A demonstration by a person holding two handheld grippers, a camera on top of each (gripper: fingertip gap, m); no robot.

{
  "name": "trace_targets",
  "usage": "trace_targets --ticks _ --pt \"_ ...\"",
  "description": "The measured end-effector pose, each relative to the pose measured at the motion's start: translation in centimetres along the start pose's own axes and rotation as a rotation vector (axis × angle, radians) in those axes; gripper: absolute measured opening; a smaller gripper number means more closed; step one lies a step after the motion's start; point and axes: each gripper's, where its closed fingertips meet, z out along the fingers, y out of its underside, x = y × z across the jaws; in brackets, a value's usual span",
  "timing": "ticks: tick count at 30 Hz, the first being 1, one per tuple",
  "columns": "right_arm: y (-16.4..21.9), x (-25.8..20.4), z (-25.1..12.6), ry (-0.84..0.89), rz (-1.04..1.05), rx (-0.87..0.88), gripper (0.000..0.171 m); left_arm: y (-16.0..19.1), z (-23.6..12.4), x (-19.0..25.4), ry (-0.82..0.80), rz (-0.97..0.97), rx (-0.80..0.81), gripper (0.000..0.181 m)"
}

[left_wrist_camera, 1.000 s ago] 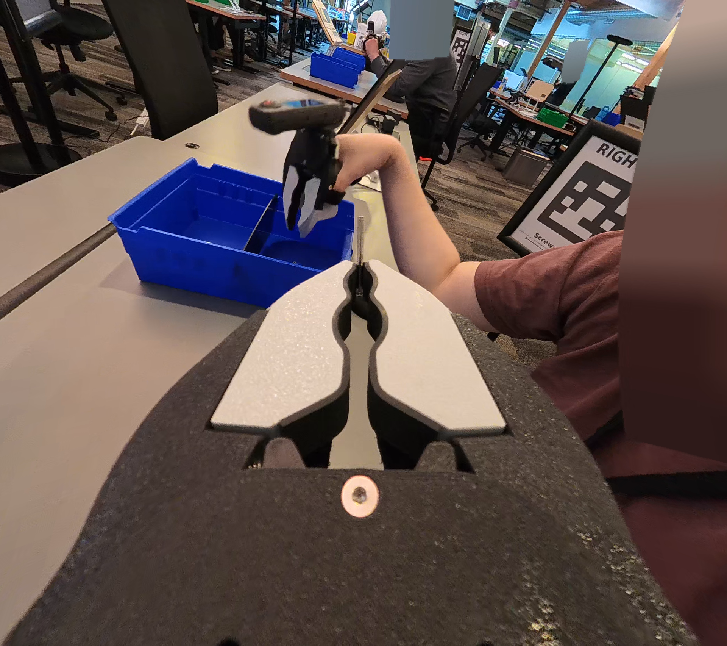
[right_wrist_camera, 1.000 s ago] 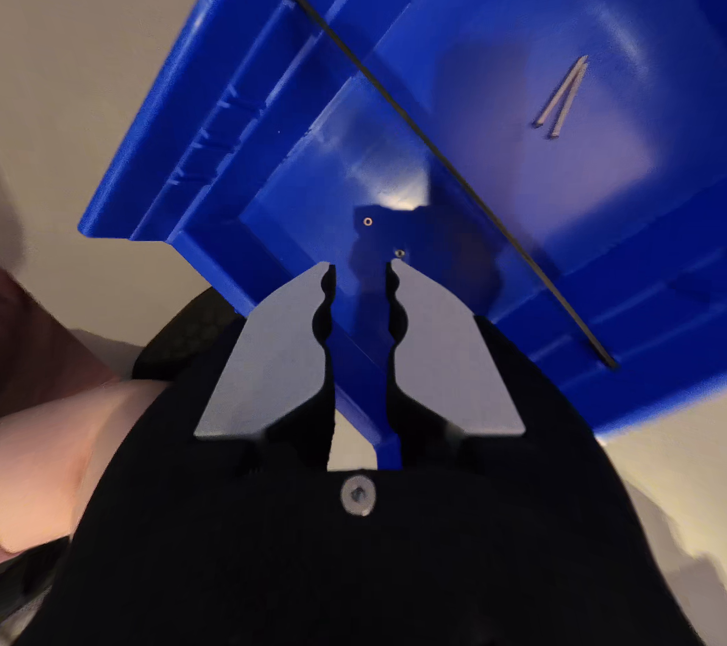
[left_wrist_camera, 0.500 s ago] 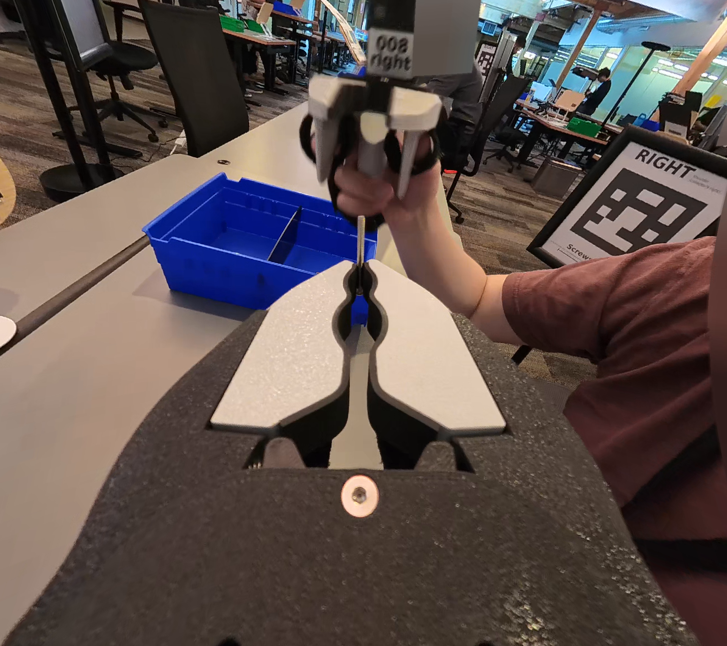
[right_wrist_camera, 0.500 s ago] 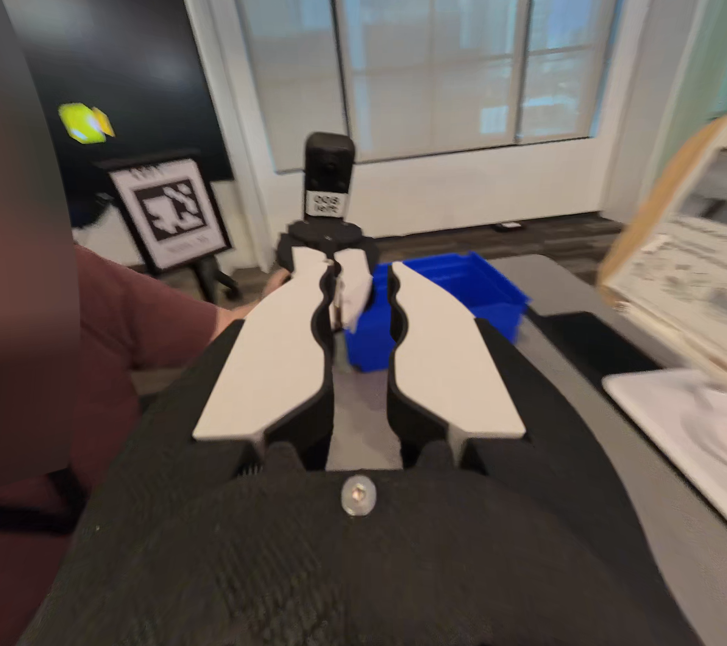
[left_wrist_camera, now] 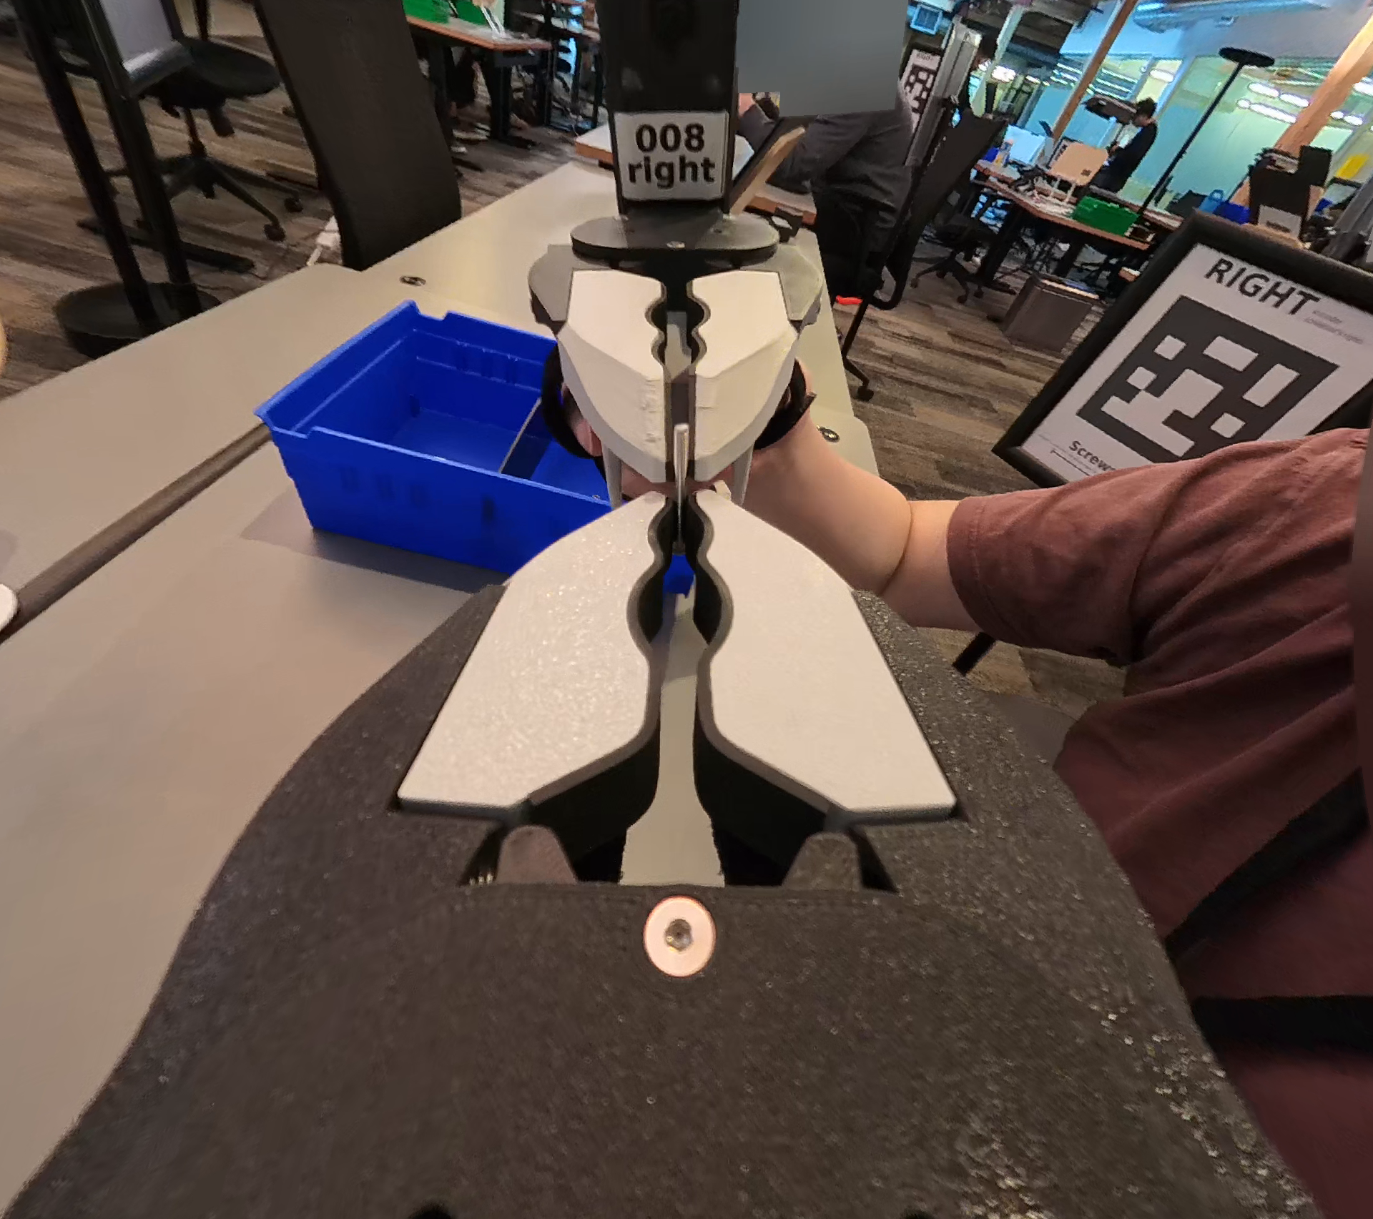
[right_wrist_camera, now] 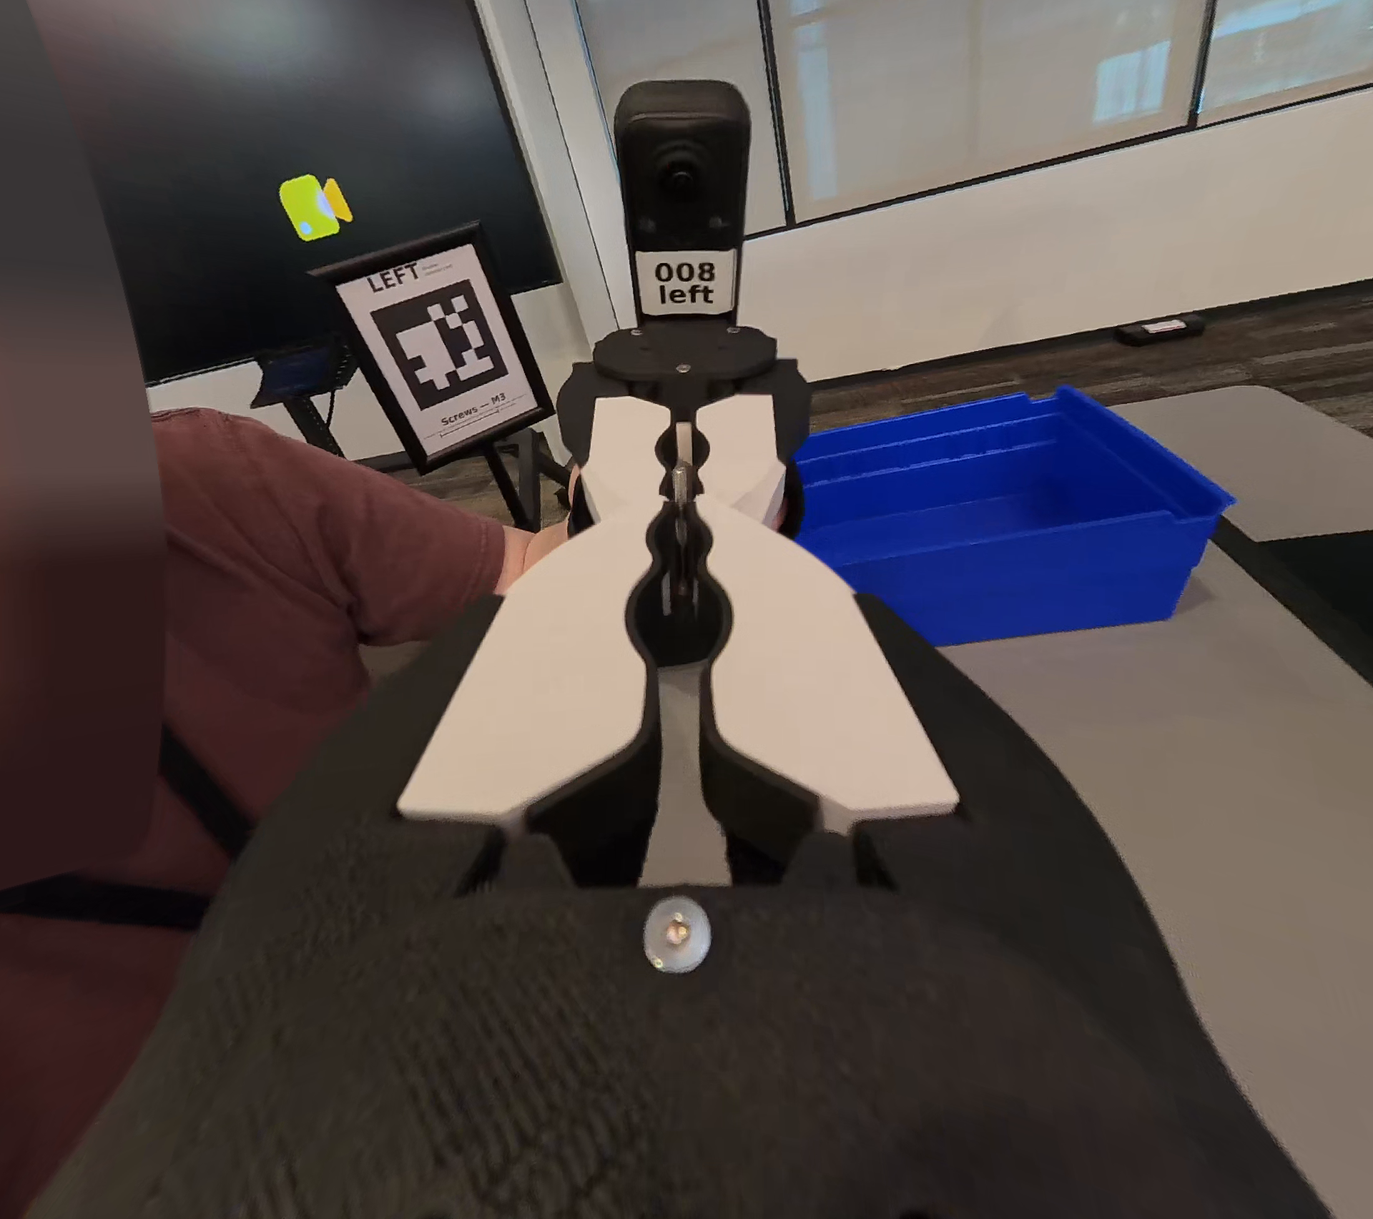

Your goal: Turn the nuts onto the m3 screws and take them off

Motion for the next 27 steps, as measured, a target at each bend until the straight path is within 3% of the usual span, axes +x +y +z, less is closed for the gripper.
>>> trace_targets --ticks 11,14,21,24,27 --pt "0.2 0.2 -0.1 -0.010 0.032 -0.002 0.003 0.1 0.1 -0.2 -0.010 0.000 0.000 0.002" --pt "0.3 0.2 0.1 -0.016 0.062 -0.002 0.011 0.2 0.2 0.1 0.007 -0.003 -0.013 0.002" --pt "0.4 0.0 0.0 -0.015 0.013 -0.025 0.003 0.3 0.4 0.1 0.010 -0.001 -0.011 0.003" --pt "-0.4 0.3 -0.7 0.009 0.021 0.004 0.003 -0.4 0.2 0.6 0.041 -0.029 0.031 0.022" --pt "-1.3 1.4 -3.1 0.099 0.011 -0.009 0.003 -1.4 -0.5 0.5 0.028 -0.037 0.080 0.026"
